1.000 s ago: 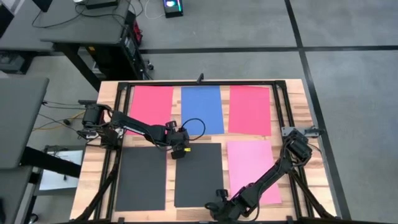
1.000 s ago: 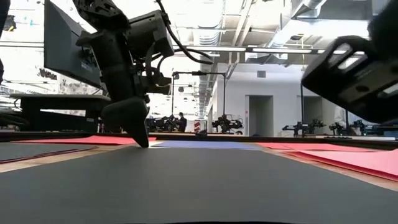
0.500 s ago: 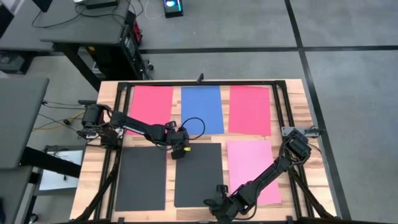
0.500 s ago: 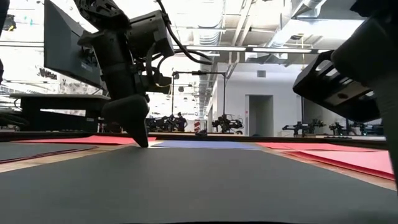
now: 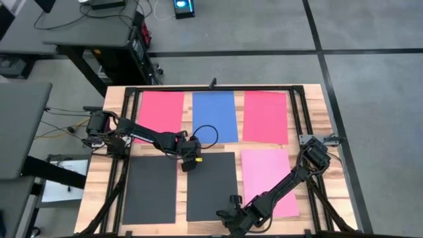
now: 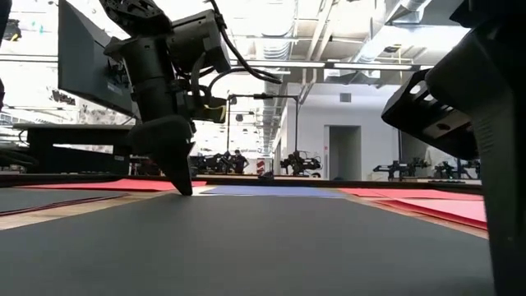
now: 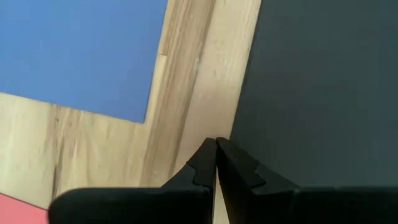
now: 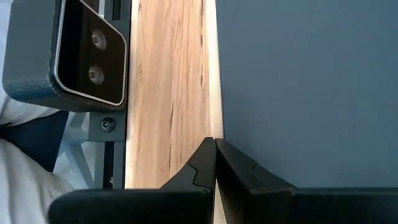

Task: Organize paper
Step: Stack the black paper on top of the black paper

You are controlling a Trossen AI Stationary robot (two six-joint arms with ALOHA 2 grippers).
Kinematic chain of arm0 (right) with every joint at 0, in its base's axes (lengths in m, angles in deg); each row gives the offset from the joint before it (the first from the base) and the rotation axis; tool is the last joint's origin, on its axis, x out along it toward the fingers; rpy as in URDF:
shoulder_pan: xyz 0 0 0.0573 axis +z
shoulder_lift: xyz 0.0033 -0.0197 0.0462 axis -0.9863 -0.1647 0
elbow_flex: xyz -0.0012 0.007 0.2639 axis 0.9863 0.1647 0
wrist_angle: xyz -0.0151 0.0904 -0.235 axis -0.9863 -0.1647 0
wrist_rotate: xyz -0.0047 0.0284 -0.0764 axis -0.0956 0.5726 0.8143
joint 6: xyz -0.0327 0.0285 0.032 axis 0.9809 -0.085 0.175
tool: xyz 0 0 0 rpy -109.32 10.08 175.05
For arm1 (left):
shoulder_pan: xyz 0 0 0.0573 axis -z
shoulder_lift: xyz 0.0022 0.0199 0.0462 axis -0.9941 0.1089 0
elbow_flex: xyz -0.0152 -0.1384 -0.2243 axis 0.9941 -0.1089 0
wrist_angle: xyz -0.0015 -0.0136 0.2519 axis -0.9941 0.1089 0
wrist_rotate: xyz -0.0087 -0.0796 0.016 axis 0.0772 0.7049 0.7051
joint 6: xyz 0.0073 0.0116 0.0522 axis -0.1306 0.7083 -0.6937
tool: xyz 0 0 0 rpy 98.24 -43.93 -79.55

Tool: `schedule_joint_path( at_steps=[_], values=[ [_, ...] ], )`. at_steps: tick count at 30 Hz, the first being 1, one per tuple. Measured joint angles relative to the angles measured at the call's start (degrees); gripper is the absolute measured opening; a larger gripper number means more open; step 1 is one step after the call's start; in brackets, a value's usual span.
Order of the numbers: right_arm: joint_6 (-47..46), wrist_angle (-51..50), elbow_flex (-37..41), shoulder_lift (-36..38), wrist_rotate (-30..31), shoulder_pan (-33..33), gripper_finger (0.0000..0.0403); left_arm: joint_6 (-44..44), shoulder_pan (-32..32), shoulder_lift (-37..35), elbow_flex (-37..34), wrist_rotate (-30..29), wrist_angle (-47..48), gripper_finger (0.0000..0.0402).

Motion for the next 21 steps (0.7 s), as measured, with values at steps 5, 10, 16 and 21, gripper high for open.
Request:
schedule_joint_path(
  at_steps=[5, 10, 16, 21],
  values=[
    [0.0, -0.13, 0.02, 0.0, 0.51, -0.06, 0.0, 0.01, 0.04, 0.0, 0.0, 0.27, 0.0, 0.0],
    [0.0, -0.13, 0.02, 0.0, 0.54, -0.07, 0.0, 0.24, 0.24, 0.07, -0.02, -2.29, 0.02, 0.0],
    [0.0, 0.0, 0.04, 0.0, 1.06, 0.54, 0.0, 0.22, 0.24, 0.07, -0.02, -4.69, 0.04, 0.0],
    [-0.42, 0.11, 0.07, 0.0, 0.98, 0.87, 0.0, 0.22, 0.22, 0.07, -0.02, -5.38, 0.02, 0.0]
  ],
)
